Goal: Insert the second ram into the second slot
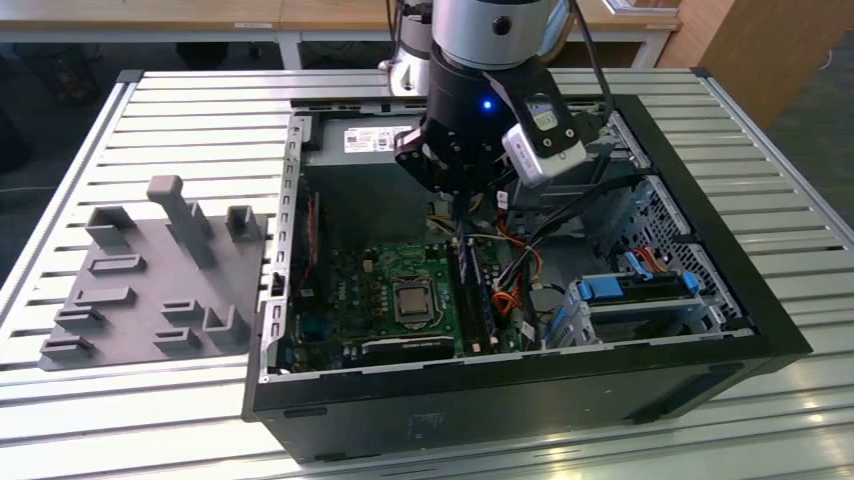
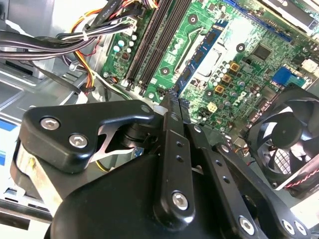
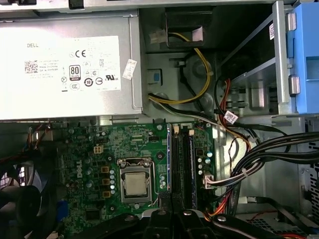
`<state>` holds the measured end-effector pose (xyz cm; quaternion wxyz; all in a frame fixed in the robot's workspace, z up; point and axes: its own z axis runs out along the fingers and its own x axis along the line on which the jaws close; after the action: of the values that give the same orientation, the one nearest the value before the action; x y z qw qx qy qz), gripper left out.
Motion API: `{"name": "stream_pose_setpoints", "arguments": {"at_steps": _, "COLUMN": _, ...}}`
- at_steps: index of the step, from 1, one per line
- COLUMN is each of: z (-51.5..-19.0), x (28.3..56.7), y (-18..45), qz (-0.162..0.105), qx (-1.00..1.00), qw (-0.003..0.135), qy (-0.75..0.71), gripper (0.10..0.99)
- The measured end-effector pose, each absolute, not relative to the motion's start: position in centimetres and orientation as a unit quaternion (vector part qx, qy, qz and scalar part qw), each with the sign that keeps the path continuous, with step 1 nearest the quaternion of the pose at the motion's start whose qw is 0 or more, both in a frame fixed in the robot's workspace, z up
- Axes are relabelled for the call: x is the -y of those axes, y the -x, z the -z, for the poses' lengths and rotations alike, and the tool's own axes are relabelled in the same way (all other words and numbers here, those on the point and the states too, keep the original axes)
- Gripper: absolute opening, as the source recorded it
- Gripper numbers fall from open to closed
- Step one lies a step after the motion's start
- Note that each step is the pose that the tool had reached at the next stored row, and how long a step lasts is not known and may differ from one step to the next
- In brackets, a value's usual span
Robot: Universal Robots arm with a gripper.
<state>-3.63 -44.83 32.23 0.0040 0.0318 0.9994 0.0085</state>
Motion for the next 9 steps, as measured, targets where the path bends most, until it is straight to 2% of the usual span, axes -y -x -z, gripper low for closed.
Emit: {"name": "stream_pose_setpoints", "arguments": {"at_steps": 9, "z": -31.52, "x": 44.87, "y": 3.63, "qz": -0.009, "qx": -1.000, "qw": 0.004, "qy": -0.024, "gripper": 0.118}}
